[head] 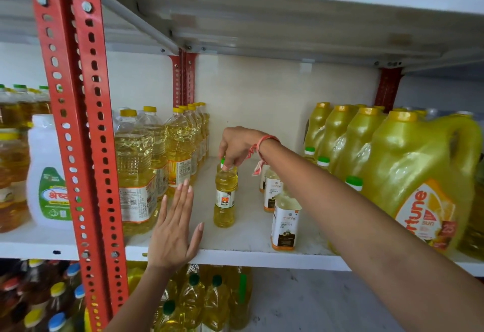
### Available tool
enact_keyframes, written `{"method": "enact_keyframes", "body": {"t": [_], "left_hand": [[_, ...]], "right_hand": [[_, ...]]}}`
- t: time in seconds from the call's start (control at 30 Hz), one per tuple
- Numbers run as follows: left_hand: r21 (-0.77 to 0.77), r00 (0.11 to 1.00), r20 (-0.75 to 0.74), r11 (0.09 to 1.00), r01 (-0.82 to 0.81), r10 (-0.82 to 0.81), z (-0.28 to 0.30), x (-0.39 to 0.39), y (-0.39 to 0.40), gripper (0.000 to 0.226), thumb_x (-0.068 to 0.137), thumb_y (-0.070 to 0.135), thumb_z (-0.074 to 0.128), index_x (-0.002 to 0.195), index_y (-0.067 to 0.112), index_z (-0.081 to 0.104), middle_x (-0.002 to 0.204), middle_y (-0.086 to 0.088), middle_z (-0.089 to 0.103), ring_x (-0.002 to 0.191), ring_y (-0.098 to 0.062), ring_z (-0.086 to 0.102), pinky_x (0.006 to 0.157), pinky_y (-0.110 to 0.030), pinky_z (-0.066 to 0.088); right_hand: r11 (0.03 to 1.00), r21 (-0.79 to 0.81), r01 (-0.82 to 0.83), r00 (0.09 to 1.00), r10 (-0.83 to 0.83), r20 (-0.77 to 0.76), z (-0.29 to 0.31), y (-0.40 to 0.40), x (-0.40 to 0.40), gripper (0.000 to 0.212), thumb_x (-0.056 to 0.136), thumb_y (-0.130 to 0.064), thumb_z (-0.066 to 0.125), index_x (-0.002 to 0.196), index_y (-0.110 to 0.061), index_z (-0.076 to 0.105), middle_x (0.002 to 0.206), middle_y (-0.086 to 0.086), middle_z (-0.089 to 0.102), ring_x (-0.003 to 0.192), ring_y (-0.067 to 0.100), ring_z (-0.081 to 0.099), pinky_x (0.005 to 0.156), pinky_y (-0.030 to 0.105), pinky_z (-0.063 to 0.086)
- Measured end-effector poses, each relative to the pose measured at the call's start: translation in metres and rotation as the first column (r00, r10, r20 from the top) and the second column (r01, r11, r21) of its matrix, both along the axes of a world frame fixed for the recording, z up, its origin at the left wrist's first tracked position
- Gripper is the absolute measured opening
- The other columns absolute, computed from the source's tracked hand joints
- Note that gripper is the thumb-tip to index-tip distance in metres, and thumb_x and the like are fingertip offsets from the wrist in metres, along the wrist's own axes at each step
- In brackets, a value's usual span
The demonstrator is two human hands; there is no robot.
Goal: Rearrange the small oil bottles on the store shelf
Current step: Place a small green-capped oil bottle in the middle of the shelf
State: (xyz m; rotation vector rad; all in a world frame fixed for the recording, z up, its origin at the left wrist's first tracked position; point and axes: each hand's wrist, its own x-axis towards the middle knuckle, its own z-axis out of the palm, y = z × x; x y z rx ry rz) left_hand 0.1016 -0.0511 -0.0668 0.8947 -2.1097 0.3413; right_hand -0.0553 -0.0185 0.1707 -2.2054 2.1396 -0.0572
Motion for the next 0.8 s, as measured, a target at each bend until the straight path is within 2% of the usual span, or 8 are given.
{"method": "enact_keyframes", "body": {"t": [0.07,0.17,0.2,0.27,0.33,0.43,0.6,0.8], "left_hand": [[-0.004,1.0,-0.01,1.0,0.005,-0.005,0.0,0.001,0.001,0.072,0.1,0.046,0.019,0.156,0.002,0.011,0.165,-0.016,0.011,0.152,-0.028,0.01,0.123,-0.044,-0.001],[-0.014,0.999,-0.042,1.0,0.022,-0.022,0.0,0.0,0.001,0.067,0.101,0.04,0.018,0.156,0.003,0.01,0.165,-0.016,0.011,0.152,-0.028,0.011,0.123,-0.045,0.001],[-0.014,0.998,-0.059,0.999,0.03,-0.031,0.001,0.0,0.002,0.065,0.101,0.036,0.019,0.156,0.003,0.01,0.165,-0.015,0.011,0.152,-0.027,0.011,0.123,-0.044,0.002],[-0.007,0.995,-0.087,0.999,0.04,-0.04,0.001,-0.001,0.002,0.063,0.1,0.03,0.021,0.156,0.003,0.01,0.165,-0.015,0.01,0.152,-0.028,0.011,0.123,-0.044,0.003],[0.002,0.994,-0.104,0.999,0.038,-0.037,0.002,-0.001,0.003,0.063,0.099,0.027,0.022,0.155,0.001,0.011,0.165,-0.016,0.01,0.152,-0.028,0.01,0.123,-0.043,0.002],[0.005,0.993,-0.112,0.999,0.033,-0.032,0.002,-0.002,0.005,0.062,0.1,0.026,0.022,0.154,-0.001,0.011,0.164,-0.017,0.011,0.152,-0.027,0.009,0.123,-0.042,0.002],[0.002,0.993,-0.11,0.999,0.034,-0.034,0.002,-0.001,0.006,0.062,0.1,0.026,0.022,0.154,-0.002,0.011,0.164,-0.017,0.009,0.152,-0.027,0.008,0.123,-0.043,0.003],[0.012,0.994,-0.105,1.0,0.026,-0.025,0.002,-0.001,0.007,0.063,0.099,0.027,0.023,0.154,-0.003,0.013,0.164,-0.017,0.01,0.152,-0.026,0.007,0.123,-0.043,0.002]], "right_hand": [[1.0,-0.004,0.016,0.999,-0.016,0.042,-0.002,0.001,-0.001,0.043,0.077,-0.011,0.077,0.118,0.001,0.067,0.101,0.012,0.074,0.052,0.009,0.058,0.09,0.032,0.056],[1.0,-0.03,0.004,0.999,-0.003,0.034,-0.003,0.003,-0.001,0.043,0.073,-0.016,0.081,0.113,-0.001,0.071,0.076,-0.001,0.072,0.046,0.005,0.06,0.09,0.031,0.057],[0.999,-0.032,-0.009,1.0,0.009,0.02,-0.003,0.005,-0.001,0.043,0.073,-0.018,0.081,0.111,-0.001,0.071,0.078,-0.001,0.074,0.051,0.006,0.064,0.091,0.032,0.056],[0.999,-0.037,-0.039,0.999,0.039,-0.01,-0.001,0.009,0.001,0.045,0.071,-0.022,0.082,0.11,-0.002,0.072,0.099,0.006,0.076,0.077,0.017,0.073,0.094,0.033,0.054],[0.998,-0.038,-0.057,0.998,0.057,-0.017,0.0,0.015,0.003,0.046,0.071,-0.022,0.083,0.111,-0.003,0.073,0.107,0.009,0.075,0.095,0.023,0.071,0.095,0.034,0.054],[0.997,-0.017,-0.08,0.997,0.08,0.003,-0.001,0.024,0.007,0.043,0.07,-0.021,0.083,0.109,-0.004,0.074,0.102,0.009,0.076,0.093,0.024,0.073,0.093,0.033,0.055],[0.993,0.002,-0.116,0.993,0.116,-0.001,0.001,0.038,0.012,0.041,0.072,-0.024,0.082,0.107,-0.005,0.074,0.083,0.0,0.07,0.087,0.02,0.074,0.094,0.033,0.055],[0.993,0.03,-0.113,0.993,0.112,0.029,0.0,0.043,0.011,0.04,0.073,-0.023,0.081,0.107,-0.004,0.074,0.091,0.005,0.075,0.092,0.023,0.074,0.094,0.033,0.054]]}}
